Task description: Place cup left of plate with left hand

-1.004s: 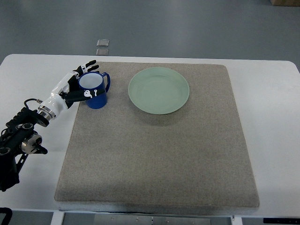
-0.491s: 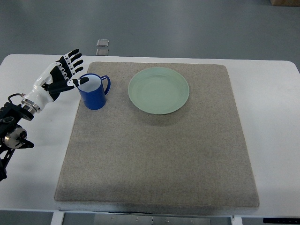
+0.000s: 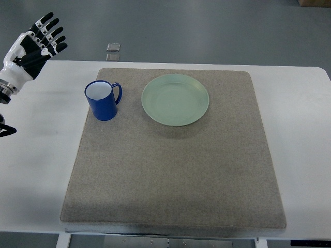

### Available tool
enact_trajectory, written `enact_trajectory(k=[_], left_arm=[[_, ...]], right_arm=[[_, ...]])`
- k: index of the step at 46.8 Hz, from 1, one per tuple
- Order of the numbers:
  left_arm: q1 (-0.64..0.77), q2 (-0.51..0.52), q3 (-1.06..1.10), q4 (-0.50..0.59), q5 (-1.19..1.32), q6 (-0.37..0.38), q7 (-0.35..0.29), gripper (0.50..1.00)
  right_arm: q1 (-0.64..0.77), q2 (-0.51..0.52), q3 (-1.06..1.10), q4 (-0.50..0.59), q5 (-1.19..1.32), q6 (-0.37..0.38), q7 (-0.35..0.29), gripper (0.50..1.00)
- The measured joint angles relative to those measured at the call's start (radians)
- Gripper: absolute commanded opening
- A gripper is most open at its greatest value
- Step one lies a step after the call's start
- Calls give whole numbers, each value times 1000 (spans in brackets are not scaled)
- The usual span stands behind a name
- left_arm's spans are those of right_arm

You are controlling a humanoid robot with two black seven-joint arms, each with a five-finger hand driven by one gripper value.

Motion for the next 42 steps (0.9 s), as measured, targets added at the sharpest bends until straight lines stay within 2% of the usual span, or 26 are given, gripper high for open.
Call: enact_trajectory(k=[4,14,22,26,32,42], left_arm=[[-8,1,0,4,-108,-2,92,1000],[-22,10,-13,5,-313,-7,259,1000],[-31,24,-15,7,-486,-29,431,1000],[-33,35,-15,7,-547,-41,491,1000],[-42,38,-14,8,-580,-60,542,1000],[-44,38,-15,12,-601,-68,556,1000]], right_arm=[[0,0,0,0,0,0,0,932],[-1,0,0,0,0,0,0,932],[0,0,0,0,0,0,0,932],[0,0,0,0,0,0,0,932],[0,0,0,0,0,0,0,932],[-1,0,0,0,0,0,0,932]])
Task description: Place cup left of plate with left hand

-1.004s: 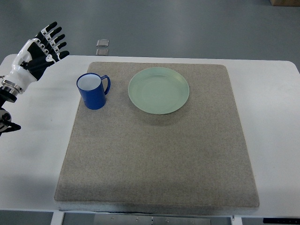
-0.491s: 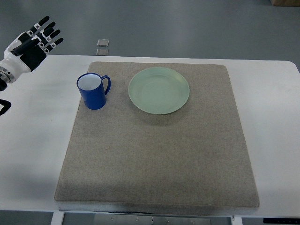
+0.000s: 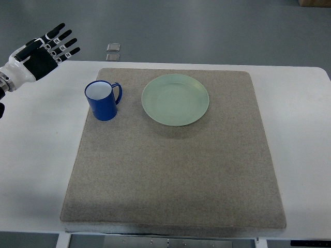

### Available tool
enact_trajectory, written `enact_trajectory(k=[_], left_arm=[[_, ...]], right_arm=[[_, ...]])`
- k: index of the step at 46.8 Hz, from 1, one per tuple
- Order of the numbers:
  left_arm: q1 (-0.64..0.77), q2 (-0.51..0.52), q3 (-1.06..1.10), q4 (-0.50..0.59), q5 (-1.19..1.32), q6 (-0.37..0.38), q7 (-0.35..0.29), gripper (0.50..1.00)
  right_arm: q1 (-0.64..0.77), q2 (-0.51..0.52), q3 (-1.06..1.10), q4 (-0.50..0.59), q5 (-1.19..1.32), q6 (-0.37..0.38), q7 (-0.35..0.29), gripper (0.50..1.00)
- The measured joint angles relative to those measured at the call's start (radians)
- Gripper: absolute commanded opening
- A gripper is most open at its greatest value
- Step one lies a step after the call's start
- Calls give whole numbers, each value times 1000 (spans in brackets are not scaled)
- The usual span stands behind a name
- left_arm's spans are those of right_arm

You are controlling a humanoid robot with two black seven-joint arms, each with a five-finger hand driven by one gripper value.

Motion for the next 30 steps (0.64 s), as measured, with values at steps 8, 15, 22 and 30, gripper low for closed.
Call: enact_trajectory(k=[8,15,22,30], left_arm=[[0,0,0,0,-1,1,4,1000],[0,0,0,0,-1,3,4,1000],[0,0,0,0,-1,3,4,1000],[2,1,2,0,-1,3,3,1000]], right_arm=[[1,0,0,0,0,0,0,932],[0,0,0,0,0,0,0,932],[1,0,1,13,3,12,0,932],[-1,0,1,18,-1,15,0,932]])
